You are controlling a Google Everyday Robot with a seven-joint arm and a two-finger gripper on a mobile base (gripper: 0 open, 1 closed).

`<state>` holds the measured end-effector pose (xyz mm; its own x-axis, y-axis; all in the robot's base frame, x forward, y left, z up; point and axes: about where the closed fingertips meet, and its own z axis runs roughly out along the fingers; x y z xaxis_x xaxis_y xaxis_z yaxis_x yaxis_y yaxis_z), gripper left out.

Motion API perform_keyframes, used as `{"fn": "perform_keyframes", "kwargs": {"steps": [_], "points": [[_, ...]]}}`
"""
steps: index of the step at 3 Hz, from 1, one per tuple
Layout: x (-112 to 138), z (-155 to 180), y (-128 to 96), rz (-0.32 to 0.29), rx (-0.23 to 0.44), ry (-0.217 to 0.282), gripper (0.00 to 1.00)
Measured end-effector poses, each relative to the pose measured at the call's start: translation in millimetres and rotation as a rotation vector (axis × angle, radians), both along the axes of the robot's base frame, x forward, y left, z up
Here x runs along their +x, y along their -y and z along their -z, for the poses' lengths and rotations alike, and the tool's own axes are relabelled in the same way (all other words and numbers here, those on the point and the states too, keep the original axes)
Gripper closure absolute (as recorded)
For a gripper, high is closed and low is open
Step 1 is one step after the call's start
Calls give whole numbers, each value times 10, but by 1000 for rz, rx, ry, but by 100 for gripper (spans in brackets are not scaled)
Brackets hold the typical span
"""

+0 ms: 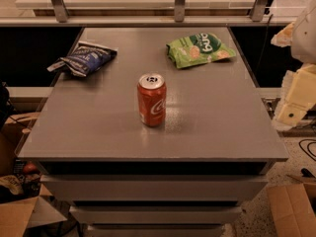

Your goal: Knock coke can over

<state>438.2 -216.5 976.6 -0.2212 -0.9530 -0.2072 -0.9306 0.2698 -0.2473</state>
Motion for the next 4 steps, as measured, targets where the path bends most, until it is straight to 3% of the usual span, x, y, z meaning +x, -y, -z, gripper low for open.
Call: {"fn": "perform_keyframes", "kwargs": {"steps": [2,3,4], "points": [[13,-21,-26,-10,34,13,0],[107,87,-306,-86,122,14,0],[206,269,-737,-188,240,5,0]]}}
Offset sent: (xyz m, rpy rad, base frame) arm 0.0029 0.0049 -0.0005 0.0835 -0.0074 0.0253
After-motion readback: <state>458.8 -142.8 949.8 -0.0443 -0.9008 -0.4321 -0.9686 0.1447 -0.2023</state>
